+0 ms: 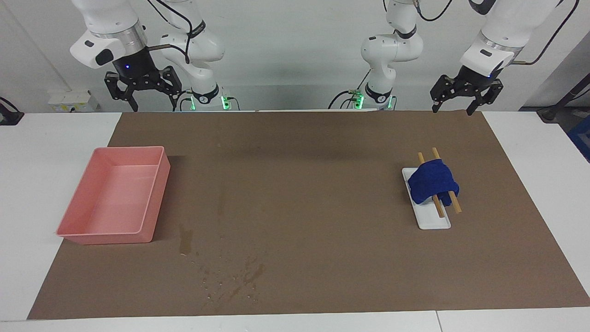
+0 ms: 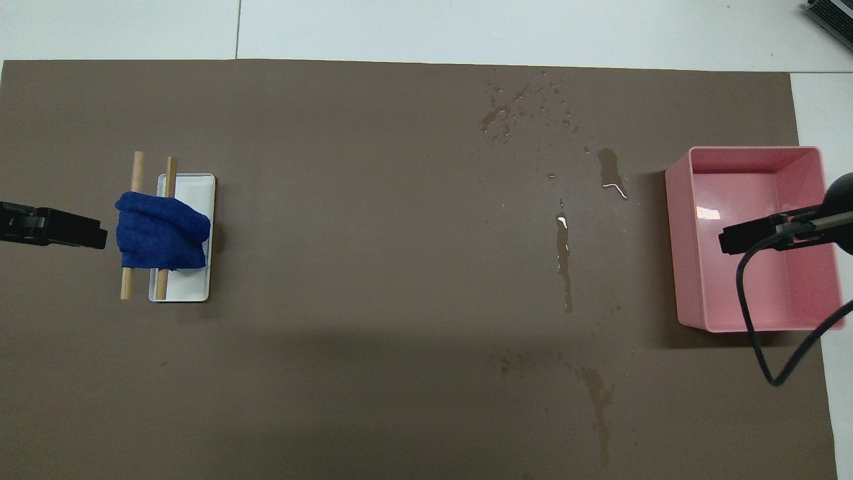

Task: Wipe water with towel using both arms
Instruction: 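Move the left gripper toward the blue towel on the white tray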

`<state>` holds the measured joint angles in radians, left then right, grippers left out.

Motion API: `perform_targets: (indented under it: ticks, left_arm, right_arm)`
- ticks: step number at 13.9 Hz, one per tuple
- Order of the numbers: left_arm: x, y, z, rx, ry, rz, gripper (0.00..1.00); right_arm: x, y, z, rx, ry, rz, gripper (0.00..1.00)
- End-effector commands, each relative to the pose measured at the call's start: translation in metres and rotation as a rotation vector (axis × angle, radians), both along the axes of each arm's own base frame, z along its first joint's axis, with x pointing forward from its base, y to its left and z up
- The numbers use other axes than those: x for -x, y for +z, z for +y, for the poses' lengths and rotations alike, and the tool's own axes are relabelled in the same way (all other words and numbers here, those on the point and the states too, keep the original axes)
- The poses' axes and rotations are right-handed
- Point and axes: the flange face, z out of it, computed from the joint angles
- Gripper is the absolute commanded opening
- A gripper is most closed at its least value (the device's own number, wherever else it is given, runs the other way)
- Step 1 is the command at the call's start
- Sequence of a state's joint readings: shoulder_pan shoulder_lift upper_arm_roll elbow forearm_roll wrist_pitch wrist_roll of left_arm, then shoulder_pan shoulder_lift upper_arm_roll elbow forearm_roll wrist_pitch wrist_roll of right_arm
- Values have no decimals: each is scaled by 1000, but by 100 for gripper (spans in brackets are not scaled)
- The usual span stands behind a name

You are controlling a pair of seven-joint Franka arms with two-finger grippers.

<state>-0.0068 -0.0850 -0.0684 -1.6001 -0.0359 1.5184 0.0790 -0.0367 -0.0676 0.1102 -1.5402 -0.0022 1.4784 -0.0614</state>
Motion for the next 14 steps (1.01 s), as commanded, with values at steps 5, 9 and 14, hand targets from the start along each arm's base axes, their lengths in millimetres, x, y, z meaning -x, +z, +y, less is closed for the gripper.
perform_targets:
  ticks: [5, 9, 14]
  left_arm:
    - [4, 3, 3, 9, 1, -10, 100]
    - [1, -4, 8, 10, 16, -59, 100]
    - [-15, -43, 28, 11, 62, -145, 100]
  right_arm:
    - [7, 1, 2, -22, -18, 6, 100]
    - [8, 1, 2, -22, -18, 8, 100]
    - [8, 1, 2, -22, -18, 8, 100]
